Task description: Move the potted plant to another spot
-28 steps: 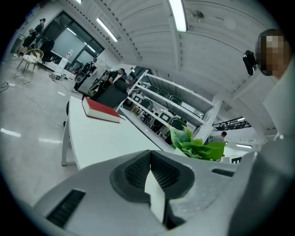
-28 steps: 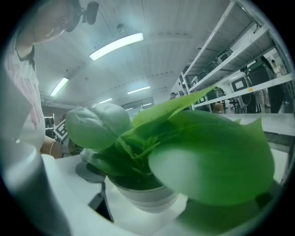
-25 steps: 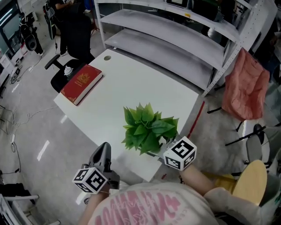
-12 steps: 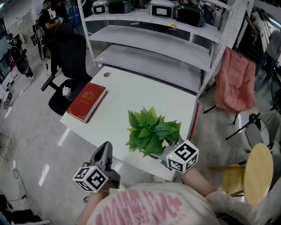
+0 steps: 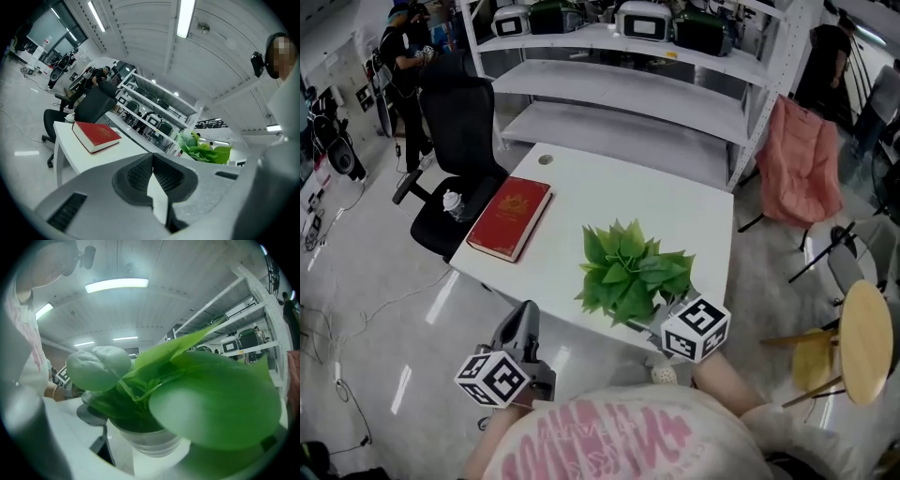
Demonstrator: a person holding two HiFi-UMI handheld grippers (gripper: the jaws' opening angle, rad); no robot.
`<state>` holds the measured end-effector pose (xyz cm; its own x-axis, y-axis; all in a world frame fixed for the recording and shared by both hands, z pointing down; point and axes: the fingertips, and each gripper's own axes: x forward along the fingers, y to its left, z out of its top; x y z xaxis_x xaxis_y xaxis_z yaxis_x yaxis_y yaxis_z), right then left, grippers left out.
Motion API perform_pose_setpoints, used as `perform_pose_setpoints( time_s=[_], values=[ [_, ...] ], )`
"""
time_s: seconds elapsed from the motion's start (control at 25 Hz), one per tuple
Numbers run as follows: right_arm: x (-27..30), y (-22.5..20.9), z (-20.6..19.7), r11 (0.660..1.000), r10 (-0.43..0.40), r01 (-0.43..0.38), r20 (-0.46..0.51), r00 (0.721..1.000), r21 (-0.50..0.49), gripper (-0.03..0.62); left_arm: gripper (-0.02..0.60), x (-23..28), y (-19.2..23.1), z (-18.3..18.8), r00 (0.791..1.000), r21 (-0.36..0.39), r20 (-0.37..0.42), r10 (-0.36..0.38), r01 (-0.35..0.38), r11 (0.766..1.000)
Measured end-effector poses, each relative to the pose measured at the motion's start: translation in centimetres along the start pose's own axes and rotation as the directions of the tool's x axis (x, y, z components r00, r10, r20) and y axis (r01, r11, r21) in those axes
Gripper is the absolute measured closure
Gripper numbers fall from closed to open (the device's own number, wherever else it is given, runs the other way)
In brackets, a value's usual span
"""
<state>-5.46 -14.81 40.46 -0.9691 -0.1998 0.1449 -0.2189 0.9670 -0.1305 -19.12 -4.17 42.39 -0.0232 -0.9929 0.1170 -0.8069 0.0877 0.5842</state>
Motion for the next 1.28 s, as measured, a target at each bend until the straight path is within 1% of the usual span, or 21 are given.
perform_pose_setpoints(
  time_s=[0.12,0.28,0.36,0.52,0.72,0.92,1.12,1.28],
  values=[
    [-0.2,-0.2,0.0,1.0,-0.004,0.004,-0.022,1.0,-0.002,0.066,0.577,-0.6,-0.1,0.5,1.0,-0.011,0.006,0.023,-0.023,1.0],
    [-0.2,0.3,0.5,1.0,0.012,-0.012,-0.046,0.999,-0.003,0.065,0.577,-2.4,-0.4,1.5,0.998,-0.026,0.029,0.057,-0.056,0.998],
    [1.5,1.9,0.3,1.0,0.022,-0.022,-0.051,0.998,0.001,0.065,0.577,-4.2,1.6,2.2,0.996,-0.035,0.045,0.079,-0.077,0.996],
    [6.3,5.6,-1.7,0.999,0.048,-0.047,-0.064,0.997,0.008,0.065,0.577,-7.3,7.1,2.9,0.991,-0.062,0.077,0.107,-0.102,0.993],
    [8.0,7.3,-2.6,0.997,0.081,-0.081,-0.089,0.993,0.0,0.065,0.577,-8.9,9.0,3.3,0.986,-0.093,0.102,0.13,-0.121,0.988],
    [9.0,6.8,-2.1,0.998,0.069,-0.07,-0.084,0.994,-0.001,0.065,0.577,-9.6,9.7,3.3,0.985,-0.122,0.101,0.137,-0.125,0.985],
    [9.5,5.7,-1.6,0.999,0.047,-0.047,-0.078,0.996,0.004,0.065,0.577,-10.2,10.2,3.7,0.981,-0.116,0.12,0.154,-0.14,0.983],
    [10.3,4.3,-1.7,0.999,0.022,-0.021,-0.073,0.997,0.024,0.065,0.577,-9.9,10.9,3.6,0.98,-0.128,0.108,0.169,-0.154,0.98]
  ],
)
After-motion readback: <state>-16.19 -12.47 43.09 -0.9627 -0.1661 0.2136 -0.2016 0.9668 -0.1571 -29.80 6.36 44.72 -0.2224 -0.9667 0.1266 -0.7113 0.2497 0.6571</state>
